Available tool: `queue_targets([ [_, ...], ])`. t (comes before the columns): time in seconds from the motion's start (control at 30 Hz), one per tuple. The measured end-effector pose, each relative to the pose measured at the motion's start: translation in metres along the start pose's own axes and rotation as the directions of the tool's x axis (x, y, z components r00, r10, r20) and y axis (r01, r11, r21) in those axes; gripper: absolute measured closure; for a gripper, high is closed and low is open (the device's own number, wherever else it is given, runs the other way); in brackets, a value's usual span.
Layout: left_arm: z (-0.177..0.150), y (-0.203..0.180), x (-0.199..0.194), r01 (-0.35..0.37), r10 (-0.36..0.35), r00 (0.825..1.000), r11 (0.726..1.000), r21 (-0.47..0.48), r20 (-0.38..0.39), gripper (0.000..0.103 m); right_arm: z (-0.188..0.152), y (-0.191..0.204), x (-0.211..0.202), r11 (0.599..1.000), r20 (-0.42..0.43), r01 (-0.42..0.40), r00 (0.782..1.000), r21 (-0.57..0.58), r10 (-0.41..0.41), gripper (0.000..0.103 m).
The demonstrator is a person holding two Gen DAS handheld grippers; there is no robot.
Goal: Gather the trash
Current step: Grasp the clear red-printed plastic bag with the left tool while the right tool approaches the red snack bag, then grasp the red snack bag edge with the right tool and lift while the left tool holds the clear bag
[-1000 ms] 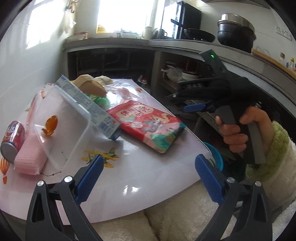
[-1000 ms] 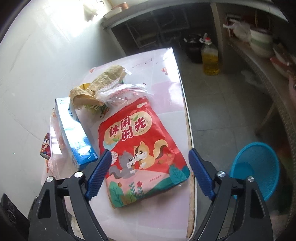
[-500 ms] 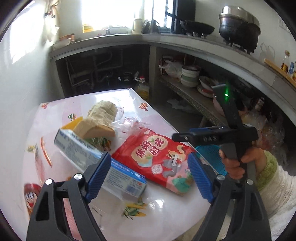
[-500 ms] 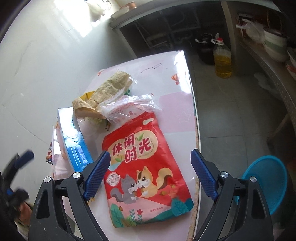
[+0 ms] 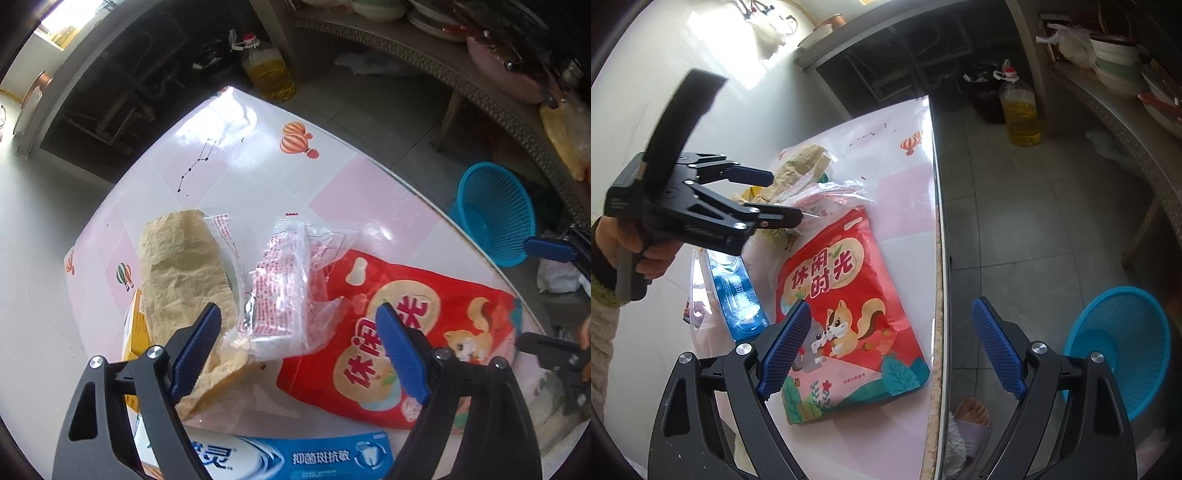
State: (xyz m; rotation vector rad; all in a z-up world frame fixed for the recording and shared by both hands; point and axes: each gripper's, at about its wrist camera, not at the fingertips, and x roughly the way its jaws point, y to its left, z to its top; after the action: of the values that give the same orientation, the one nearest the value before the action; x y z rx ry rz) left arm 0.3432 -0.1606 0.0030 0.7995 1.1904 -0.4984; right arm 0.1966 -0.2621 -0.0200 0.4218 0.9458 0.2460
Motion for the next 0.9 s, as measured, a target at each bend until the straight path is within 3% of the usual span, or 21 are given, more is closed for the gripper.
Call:
queue_targets([
  [0.07,0.004,0.002,0.014,-0.030,0.031,0.999,0.999,0.011,-0.036,0.029,0.000,-0.003,-0.001,1.000,0.003,-0.015,1.000,0.006,0.015,0.018],
  [0.2,0.003,0.007,0.033,-0.017,0.016,0.994,1.000,-0.005,-0.104,0.042,-0.002,-0.005,-0.003,0.999,0.005,-0.033,0.999,0.005,0.033,0.018],
  [0.37,0.002,0.001,0.038,-0.042,0.044,0.993,0.999,0.017,-0.114,0.060,-0.005,-0.001,-0.002,1.000,-0.015,-0.015,1.000,-0.020,0.015,0.018],
  [0.53,0.001,-0.001,0.032,-0.057,0.058,0.996,0.998,0.019,-0.070,0.076,-0.014,0.003,0.000,0.998,-0.029,0.050,0.998,-0.049,-0.052,0.020],
  [0.73,-0.002,0.000,0.003,-0.068,0.068,0.997,0.998,-0.012,0.020,0.083,-0.020,0.009,0.006,0.987,-0.047,0.131,0.990,-0.091,-0.135,0.033],
  [0.9,-0.015,0.011,-0.052,-0.029,0.047,0.985,0.993,-0.114,0.165,0.084,-0.027,0.013,0.013,0.978,-0.079,0.172,0.980,-0.122,-0.182,0.057],
])
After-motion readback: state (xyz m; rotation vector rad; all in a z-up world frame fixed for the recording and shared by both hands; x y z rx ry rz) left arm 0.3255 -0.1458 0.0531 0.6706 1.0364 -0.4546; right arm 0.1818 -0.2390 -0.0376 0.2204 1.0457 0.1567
